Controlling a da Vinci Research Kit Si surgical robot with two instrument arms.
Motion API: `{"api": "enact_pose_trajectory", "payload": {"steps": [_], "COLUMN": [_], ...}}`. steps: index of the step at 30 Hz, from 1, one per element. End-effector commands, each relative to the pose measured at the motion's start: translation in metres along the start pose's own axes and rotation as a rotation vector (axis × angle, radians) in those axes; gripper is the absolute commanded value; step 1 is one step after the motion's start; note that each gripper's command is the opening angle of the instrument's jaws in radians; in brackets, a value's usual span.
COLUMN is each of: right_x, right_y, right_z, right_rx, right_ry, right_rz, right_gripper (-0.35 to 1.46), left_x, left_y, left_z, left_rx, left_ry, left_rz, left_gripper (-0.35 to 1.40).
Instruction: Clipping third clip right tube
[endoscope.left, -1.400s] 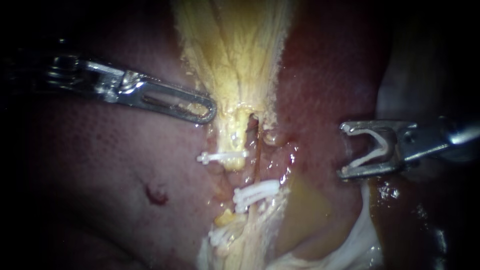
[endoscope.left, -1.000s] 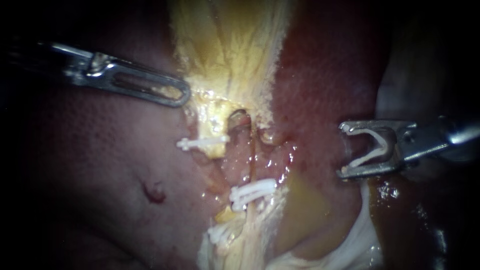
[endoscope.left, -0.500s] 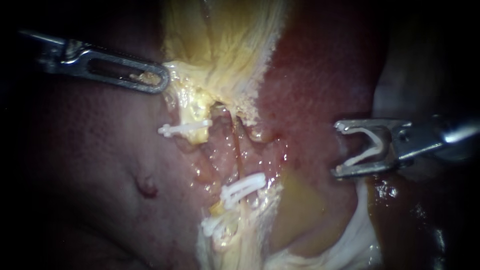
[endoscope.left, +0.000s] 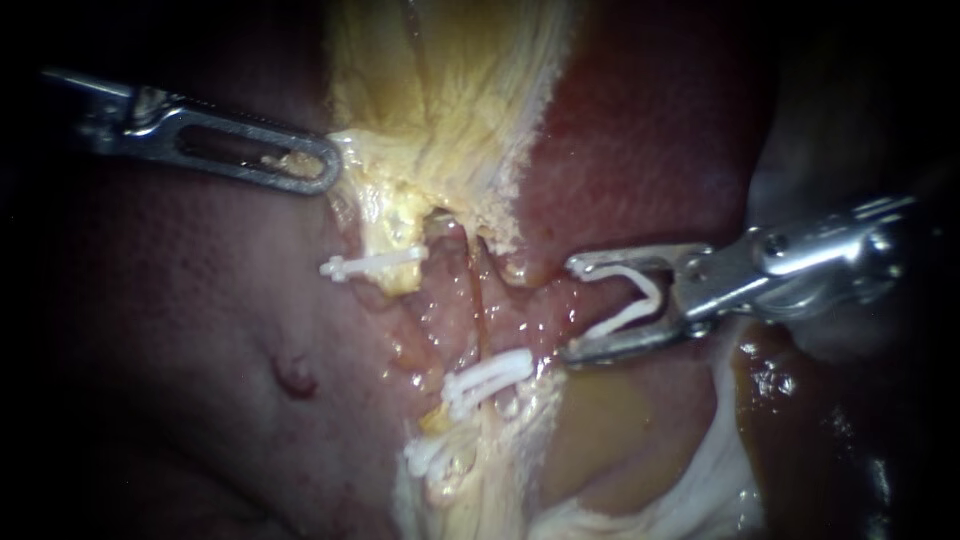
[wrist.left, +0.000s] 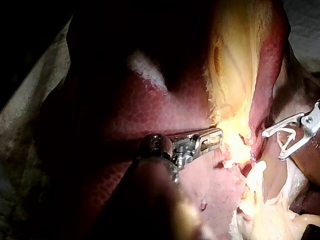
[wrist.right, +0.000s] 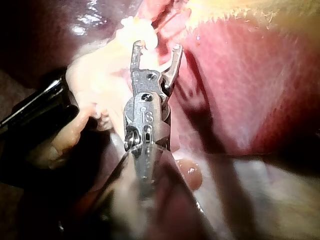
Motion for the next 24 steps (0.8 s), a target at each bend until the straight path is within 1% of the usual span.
{"api": "enact_pose_trajectory", "payload": {"steps": [1, 6, 7, 9, 12, 15, 24], "right_x": [-0.0001, -0.0005, -0.0005, -0.0005, -0.0005, -0.0005, 0.0], "right_y": [0.0003, 0.0022, 0.0026, 0.0032, 0.0038, 0.0041, 0.0043], "right_z": [0.0004, 0.0019, 0.0021, 0.0024, 0.0029, 0.0033, 0.0059], "right_rx": [0.006, 0.029, 0.032, 0.034, 0.037, 0.035, 0.08], "right_ry": [0.011, 0.064, 0.083, 0.105, 0.112, 0.119, 0.145], "right_rz": [0.011, 0.073, 0.088, 0.105, 0.122, 0.128, 0.148], "right_gripper": [0.5, 0.5, 0.5, 0.5, 0.5, 0.5, 0.5], "left_x": [0.0, 0.0001, 0.0001, 0.0002, 0.0002, 0.0002, 0.0002], "left_y": [0.0, -0.0001, -0.0001, -0.0001, -0.0001, -0.0001, -0.0001], "left_z": [0.0001, 0.0001, 0.0001, 0.0001, 0.0001, 0.0001, 0.0002], "left_rx": [0.0, 0.002, 0.002, 0.002, 0.002, 0.002, 0.001], "left_ry": [0.0, 0.001, 0.001, 0.001, 0.001, 0.001, 0.001], "left_rz": [0.001, 0.001, 0.001, 0.001, 0.001, 0.001, 0.001], "left_gripper": [-0.35, -0.35, -0.35, -0.35, -0.35, -0.35, -0.35]}}
